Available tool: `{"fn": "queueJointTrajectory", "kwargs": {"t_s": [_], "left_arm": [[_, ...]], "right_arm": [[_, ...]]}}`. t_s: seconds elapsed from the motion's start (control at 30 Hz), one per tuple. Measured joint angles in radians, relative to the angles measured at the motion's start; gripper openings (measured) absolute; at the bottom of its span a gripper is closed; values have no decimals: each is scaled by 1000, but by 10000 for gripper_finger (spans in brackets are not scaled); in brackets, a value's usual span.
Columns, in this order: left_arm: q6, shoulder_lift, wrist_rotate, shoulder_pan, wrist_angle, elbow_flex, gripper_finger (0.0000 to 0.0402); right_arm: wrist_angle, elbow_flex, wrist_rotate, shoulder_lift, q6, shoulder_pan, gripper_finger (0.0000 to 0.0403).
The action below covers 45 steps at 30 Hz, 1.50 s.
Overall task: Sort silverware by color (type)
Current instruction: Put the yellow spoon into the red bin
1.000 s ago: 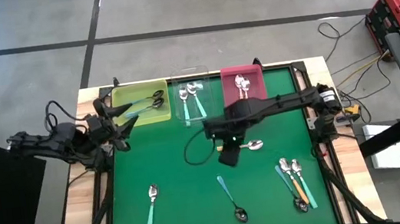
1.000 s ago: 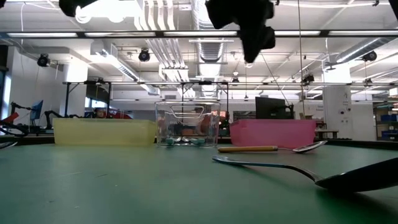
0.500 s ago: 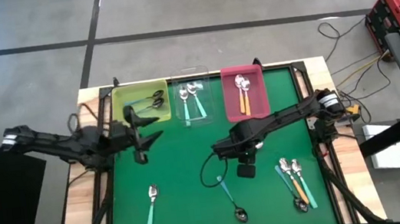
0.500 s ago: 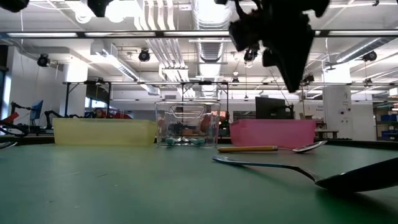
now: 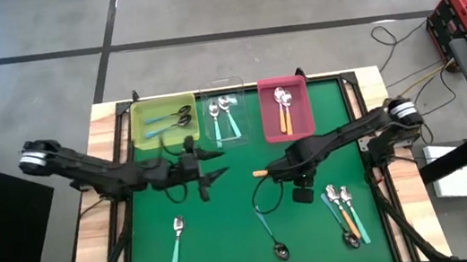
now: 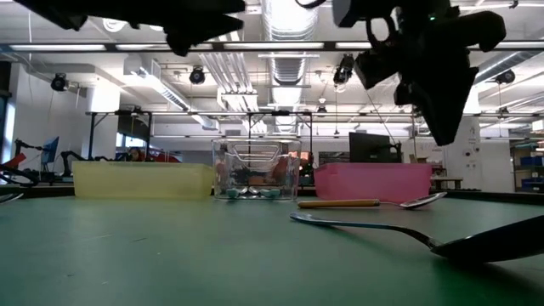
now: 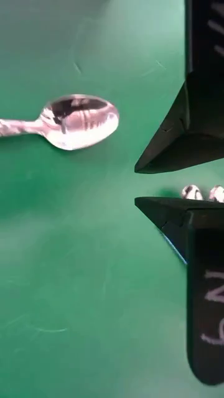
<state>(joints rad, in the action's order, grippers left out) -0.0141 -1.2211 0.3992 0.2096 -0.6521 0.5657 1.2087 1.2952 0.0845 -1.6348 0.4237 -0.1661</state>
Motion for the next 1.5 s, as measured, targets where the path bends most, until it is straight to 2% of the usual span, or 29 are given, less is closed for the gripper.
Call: {"fn": "queueJointTrajectory", "kwargs": {"t_s": [0.37, 0.67, 0.83, 1.0, 1.5], "left_arm": [[-118, -387, 9, 0, 11, 221, 194], [-160, -635, 10, -19, 74, 395, 194], [-186, -738, -15, -38, 85, 455, 194], [-161, -814, -142, -79, 85, 483, 194], [-150, -947, -158, -133, 157, 585, 194]], "right_arm": [[-326, -240, -133, 328, 74, 0, 63], [-519, -371, -141, 520, 82, 0, 63], [-520, -382, -145, 547, 96, 0, 63], [-520, -382, -148, 541, 95, 0, 63], [-520, -383, -149, 505, 90, 0, 63]]}}
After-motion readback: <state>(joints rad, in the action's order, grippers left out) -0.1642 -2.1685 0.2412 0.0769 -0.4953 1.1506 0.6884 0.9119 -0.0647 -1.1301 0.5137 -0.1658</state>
